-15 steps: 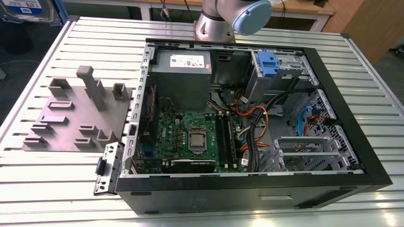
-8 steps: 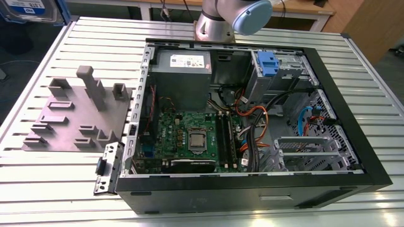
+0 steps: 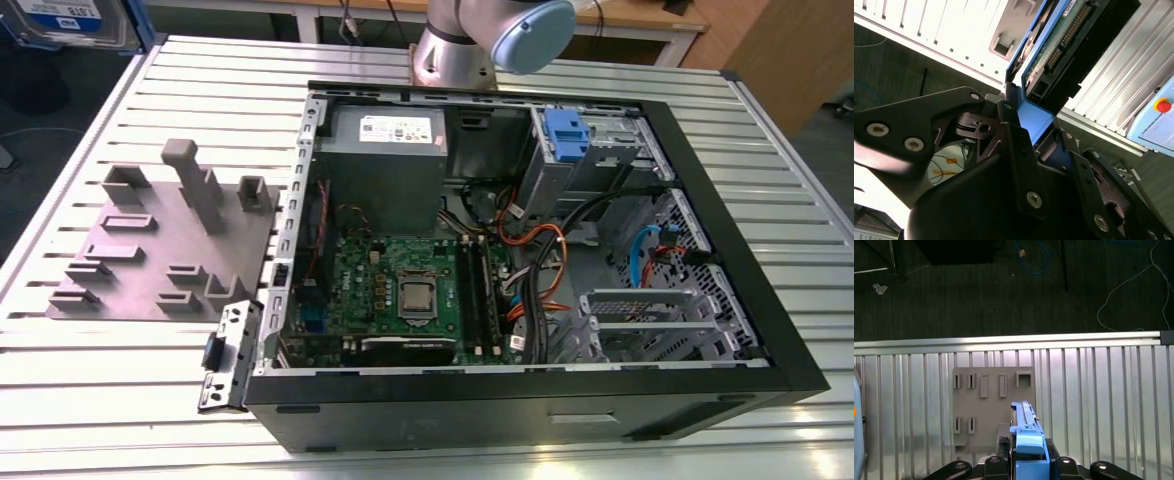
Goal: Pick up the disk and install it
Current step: 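Pick up the disk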
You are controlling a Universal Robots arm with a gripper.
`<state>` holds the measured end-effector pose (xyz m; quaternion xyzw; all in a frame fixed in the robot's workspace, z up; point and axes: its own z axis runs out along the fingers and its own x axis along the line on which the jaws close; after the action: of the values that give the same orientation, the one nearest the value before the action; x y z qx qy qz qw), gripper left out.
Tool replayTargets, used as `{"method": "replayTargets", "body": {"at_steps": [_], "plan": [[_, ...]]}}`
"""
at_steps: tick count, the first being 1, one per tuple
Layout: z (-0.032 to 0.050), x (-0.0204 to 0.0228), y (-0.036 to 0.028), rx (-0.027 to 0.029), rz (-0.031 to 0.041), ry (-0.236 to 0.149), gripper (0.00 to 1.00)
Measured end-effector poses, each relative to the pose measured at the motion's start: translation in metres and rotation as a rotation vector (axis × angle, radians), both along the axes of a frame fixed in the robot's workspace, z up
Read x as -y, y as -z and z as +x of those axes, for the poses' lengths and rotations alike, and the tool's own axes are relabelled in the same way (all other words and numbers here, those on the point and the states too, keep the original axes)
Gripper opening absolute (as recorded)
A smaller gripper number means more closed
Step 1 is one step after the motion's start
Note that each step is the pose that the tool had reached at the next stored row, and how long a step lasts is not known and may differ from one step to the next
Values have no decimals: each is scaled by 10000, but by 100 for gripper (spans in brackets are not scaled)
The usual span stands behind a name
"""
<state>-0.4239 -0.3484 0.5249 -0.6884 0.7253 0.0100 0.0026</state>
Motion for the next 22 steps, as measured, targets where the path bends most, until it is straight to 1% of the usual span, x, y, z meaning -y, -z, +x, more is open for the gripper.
{"method": "replayTargets", "body": {"at_steps": [6,11,22], "plan": [[9,0,-1,-2,-1,0,37],[9,24,-1,-2,-1,-1,37],[15,25,-1,-2,-1,-1,37]]}}
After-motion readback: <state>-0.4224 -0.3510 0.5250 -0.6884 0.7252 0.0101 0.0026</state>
